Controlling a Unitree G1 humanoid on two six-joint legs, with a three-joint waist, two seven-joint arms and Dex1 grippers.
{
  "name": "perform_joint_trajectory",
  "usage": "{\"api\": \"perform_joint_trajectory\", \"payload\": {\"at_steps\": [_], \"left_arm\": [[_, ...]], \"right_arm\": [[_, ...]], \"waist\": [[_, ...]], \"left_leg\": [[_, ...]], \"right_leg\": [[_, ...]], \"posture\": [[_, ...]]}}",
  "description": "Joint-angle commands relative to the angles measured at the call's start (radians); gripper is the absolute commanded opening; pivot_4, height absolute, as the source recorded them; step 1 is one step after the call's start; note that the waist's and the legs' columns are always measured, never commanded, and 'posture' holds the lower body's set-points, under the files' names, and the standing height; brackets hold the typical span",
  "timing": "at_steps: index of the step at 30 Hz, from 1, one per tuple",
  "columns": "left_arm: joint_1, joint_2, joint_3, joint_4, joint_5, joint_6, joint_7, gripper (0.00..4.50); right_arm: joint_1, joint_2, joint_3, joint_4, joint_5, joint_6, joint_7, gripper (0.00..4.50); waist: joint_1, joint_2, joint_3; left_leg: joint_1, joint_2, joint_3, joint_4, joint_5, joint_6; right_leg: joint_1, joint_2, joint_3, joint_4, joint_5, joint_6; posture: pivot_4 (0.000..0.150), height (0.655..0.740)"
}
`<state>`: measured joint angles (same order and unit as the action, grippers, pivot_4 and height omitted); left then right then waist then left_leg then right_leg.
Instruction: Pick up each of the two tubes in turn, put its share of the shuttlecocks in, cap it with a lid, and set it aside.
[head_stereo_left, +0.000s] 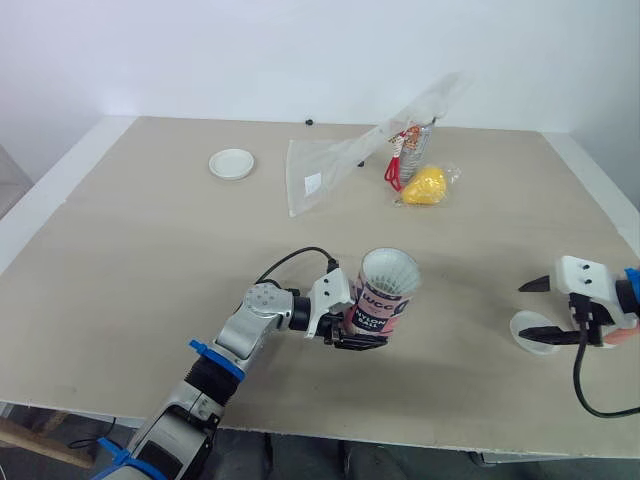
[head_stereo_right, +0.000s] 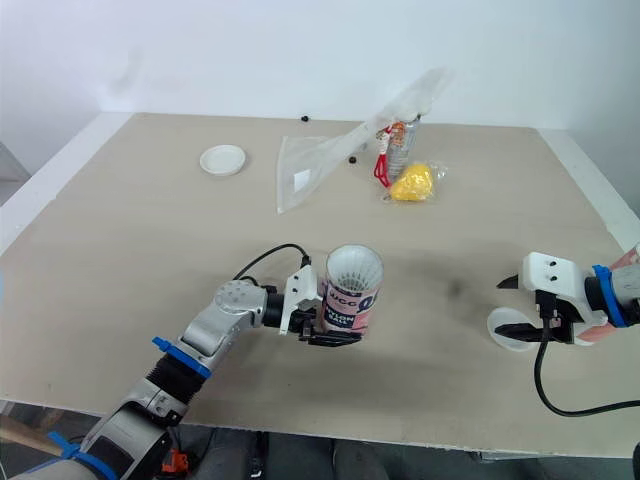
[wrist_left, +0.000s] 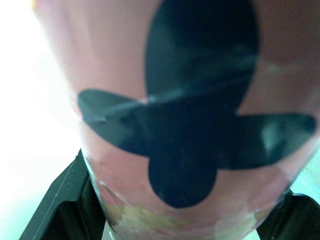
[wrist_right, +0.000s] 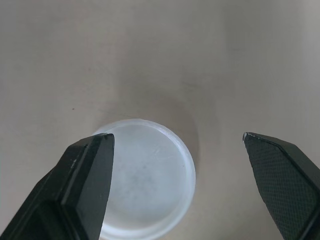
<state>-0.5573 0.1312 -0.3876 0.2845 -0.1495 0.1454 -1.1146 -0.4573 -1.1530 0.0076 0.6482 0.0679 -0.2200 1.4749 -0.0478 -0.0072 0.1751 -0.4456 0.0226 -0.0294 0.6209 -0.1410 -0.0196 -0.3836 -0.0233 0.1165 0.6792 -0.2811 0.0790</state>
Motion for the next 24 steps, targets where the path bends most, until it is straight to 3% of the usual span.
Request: {"api": "perform_joint_trajectory", "payload": {"at_steps": [1,8,21,23,24], "left_arm": [[-0.012,0.001,0.003,-0.037,-0.001,-0.013,0.008,3.19],[-0.012,0.014,0.006,-0.04,0.0,-0.006,0.015,3.19],[-0.018,0.019,0.007,-0.033,0.002,0.004,0.033,3.19],[-0.021,0.018,0.007,-0.029,0.002,0.003,0.035,3.19],[-0.023,0.017,0.007,-0.026,0.003,0.003,0.036,3.19]], "right_arm": [[-0.056,0.01,0.012,0.067,-0.028,-0.005,-0.016,4.43],[-0.116,0.03,0.048,0.153,-0.06,-0.025,0.01,4.43],[-0.132,0.034,0.089,0.117,-0.086,-0.05,0.065,4.43],[-0.129,0.029,0.096,0.118,-0.099,-0.065,0.067,3.57],[-0.129,0.028,0.098,0.12,-0.103,-0.07,0.067,3.37]], "waist": [[0.0,0.0,0.0],[0.0,0.0,0.0],[0.0,0.0,0.0],[0.0,0.0,0.0],[0.0,0.0,0.0]], "left_leg": [[0.0,0.0,0.0,0.0,0.0,0.0],[0.002,-0.001,0.0,0.0,0.0,0.0],[0.004,-0.001,0.0,-0.001,0.0,0.0],[0.005,-0.001,0.0,-0.001,0.0,0.0],[0.005,-0.001,0.0,-0.001,0.0,0.0]], "right_leg": [[0.0,0.0,0.0,0.0,0.0,0.0],[0.002,0.0,0.001,0.0,0.0,-0.001],[0.004,0.0,0.001,0.0,0.0,-0.001],[0.004,0.0,0.001,0.0,0.0,-0.001],[0.004,0.0,0.001,0.0,0.0,-0.001]], "posture": [[0.15,0.74],[0.15,0.74],[0.15,0.74],[0.15,0.74],[0.15,0.74]]}}
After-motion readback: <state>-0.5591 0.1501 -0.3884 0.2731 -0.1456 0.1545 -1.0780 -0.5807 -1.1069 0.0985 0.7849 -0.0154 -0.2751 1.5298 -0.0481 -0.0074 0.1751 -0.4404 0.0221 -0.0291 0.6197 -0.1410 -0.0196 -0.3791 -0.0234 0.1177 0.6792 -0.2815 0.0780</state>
